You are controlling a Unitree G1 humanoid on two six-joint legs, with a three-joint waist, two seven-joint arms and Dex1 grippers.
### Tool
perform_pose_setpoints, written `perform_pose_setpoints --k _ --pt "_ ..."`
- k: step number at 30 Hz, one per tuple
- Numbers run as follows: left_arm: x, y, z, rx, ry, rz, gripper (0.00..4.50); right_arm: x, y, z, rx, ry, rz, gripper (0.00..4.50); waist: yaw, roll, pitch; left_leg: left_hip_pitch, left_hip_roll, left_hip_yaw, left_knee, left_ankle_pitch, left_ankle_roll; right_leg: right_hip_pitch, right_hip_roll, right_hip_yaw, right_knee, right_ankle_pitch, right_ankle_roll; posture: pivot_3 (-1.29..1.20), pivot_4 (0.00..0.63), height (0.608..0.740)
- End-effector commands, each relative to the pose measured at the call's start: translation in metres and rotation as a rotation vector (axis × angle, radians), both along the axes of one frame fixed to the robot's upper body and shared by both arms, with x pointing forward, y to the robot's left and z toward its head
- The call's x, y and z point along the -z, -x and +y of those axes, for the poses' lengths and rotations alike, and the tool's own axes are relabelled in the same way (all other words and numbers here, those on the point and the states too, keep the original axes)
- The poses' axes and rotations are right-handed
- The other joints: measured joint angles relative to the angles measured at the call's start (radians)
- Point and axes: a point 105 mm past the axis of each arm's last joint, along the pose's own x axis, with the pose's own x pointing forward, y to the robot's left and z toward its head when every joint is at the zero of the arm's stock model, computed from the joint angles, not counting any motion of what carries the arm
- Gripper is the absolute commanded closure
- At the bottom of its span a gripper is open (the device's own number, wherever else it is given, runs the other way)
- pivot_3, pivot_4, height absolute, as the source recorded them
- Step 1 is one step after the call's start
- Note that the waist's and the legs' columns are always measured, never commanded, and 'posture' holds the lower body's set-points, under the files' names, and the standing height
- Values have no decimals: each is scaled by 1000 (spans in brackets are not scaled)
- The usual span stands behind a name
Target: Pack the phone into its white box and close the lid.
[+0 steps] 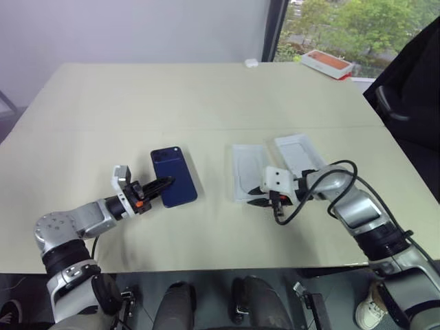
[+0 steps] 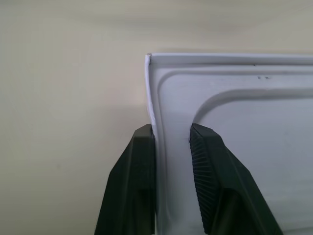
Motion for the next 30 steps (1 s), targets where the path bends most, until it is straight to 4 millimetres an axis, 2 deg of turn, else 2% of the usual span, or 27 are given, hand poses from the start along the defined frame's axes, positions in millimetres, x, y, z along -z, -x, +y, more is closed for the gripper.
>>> perform_pose_setpoints --k 1,6,12,16,20,24,30 --pt "-12 1 -1 4 7 -60 4500 10 3 -1 10 19 31 3439 0 0 0 0 0 0 0 0 0 0 0 0 0 0 0 0 150 740" --pt "-12 0 -1 2 2 -60 4500 10 7 3 -3 9 28 3439 0 0 0 0 0 0 0 0 0 0 0 0 0 0 0 0 150 740" --pt "-14 -1 0 -4 -21 -75 4500 4 31 27 -34 -90 80 3439 -1 0 0 0 1 -1 0 0 0 0 0 0 0 0 0 0 150 740" --pt "-12 0 -1 -2 -31 -71 4500 2 36 39 -21 -145 77 3439 -3 0 0 0 1 0 0 0 -1 0 0 0 0 0 0 0 150 740" --pt "-13 -2 -1 -5 -34 -84 4500 8 45 49 -55 -140 75 3439 -1 0 0 0 0 -1 0 0 -1 0 1 0 0 0 0 0 150 740" --pt "-16 -3 -1 5 -91 -100 4500 24 50 56 -120 -80 34 3439 -3 0 0 0 0 -1 0 0 -1 0 1 0 0 0 0 0 150 740" --pt "-25 -1 6 19 -102 -129 4500 27 53 61 -174 -68 24 3439 -7 -1 0 1 1 -1 0 0 -1 0 3 0 0 0 -1 0 150 740"
